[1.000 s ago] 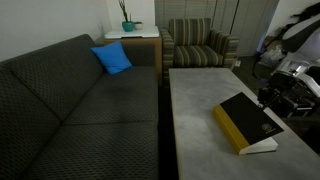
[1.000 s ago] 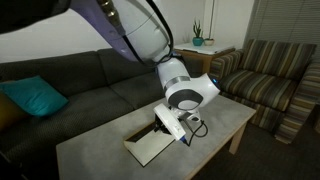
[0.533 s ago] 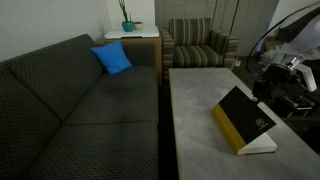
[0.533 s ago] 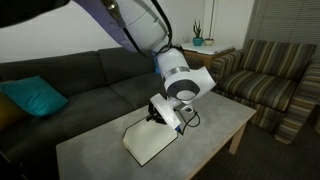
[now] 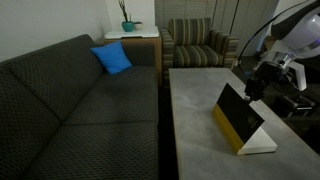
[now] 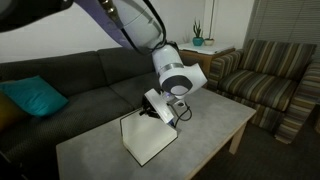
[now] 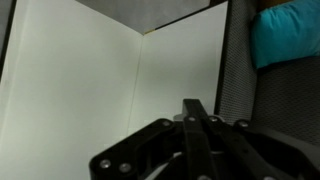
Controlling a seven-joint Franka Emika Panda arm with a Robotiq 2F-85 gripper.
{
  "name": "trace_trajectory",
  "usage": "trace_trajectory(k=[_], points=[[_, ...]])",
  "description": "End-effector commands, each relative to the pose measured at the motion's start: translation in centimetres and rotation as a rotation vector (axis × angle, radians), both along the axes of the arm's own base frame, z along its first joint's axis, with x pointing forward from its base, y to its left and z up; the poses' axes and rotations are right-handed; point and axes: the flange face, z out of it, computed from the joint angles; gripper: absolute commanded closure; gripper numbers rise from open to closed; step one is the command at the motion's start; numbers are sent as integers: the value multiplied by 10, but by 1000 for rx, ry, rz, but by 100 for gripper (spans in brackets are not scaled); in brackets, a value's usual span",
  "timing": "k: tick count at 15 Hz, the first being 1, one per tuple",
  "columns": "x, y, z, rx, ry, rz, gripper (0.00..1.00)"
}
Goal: Open the front cover of the book then move the book forward and slightly to the left
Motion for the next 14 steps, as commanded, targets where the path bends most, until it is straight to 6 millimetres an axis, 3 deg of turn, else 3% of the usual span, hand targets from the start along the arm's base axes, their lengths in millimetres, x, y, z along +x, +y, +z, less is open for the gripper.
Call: trace_trajectory(k=[1,14], points=[[-4,17,-11,-14,76,54,100],[-25,90,-10,-58,195,276,100]])
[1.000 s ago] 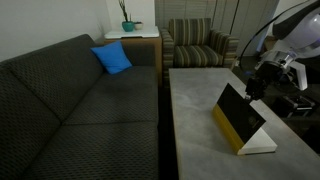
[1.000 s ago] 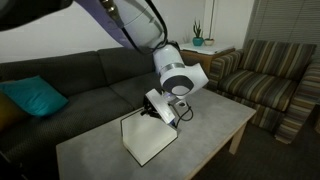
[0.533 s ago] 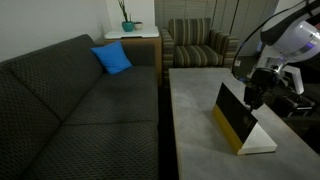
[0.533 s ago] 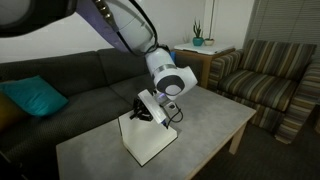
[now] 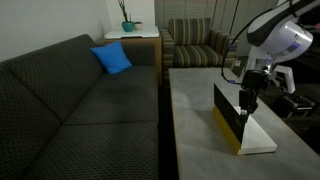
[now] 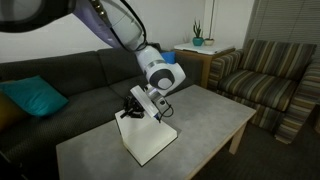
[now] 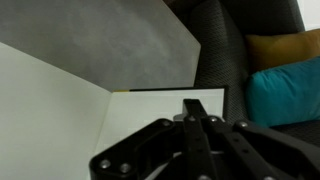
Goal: Open the front cover of the book then move the book forward and slightly to the left
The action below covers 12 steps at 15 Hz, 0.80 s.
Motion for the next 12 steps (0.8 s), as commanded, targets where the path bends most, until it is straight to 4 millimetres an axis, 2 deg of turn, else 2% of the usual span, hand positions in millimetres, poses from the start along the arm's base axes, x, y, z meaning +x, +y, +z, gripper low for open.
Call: trace_trajectory(k=[1,8,9,12], points=[[-3,14,1,-16,23,48,100],[-8,41,-10,-110,-3,110,100],[-1,43,-13,-78,-86,75,100],[9,50,-14,-121,-154,59,100]])
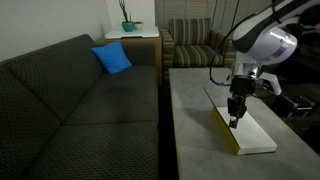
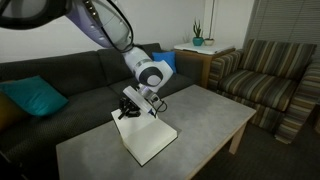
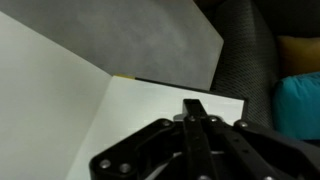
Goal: Open the front cover of the book then move the book forward and slightly to the left
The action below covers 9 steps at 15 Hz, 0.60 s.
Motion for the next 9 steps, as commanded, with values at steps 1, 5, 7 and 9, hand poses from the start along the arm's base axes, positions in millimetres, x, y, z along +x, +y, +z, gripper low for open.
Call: trace_trajectory(k=[1,5,7,9], points=[[12,4,-2,-34,-104,-32,100],[28,9,-1,-81,-218,-112,100],[30,11,-2,-104,-229,-155,100],[31,12,-3,-139,-242,-184,100]])
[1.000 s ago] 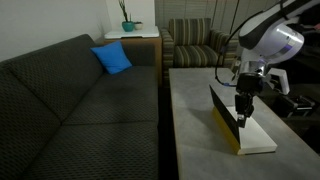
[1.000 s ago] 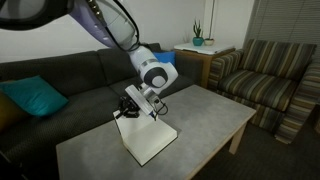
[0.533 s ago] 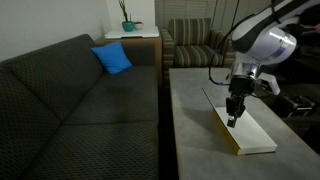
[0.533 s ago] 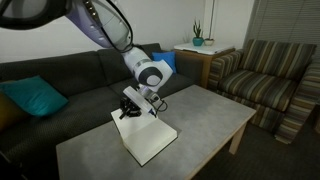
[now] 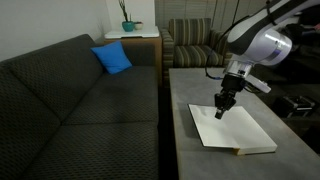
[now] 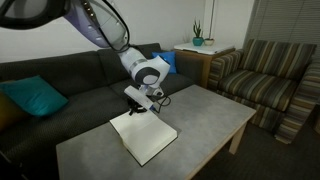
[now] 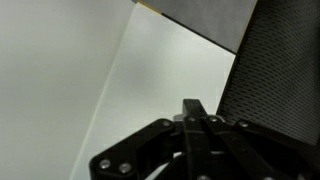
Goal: Open the front cover of the book then move the book forward and slightly to the left
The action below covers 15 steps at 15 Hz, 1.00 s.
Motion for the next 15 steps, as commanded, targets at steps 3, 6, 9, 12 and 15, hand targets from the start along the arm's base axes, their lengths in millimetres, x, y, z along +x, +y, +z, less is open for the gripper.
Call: trace_trajectory(k=[3,6,9,12,15], points=[[4,-6,-7,-91,-57,-93,100],[14,-20,-6,-143,-140,-129,100],[21,-35,-5,-192,-210,-159,100],[26,-49,-3,-224,-251,-193,100],[29,-58,-2,-245,-307,-226,100]])
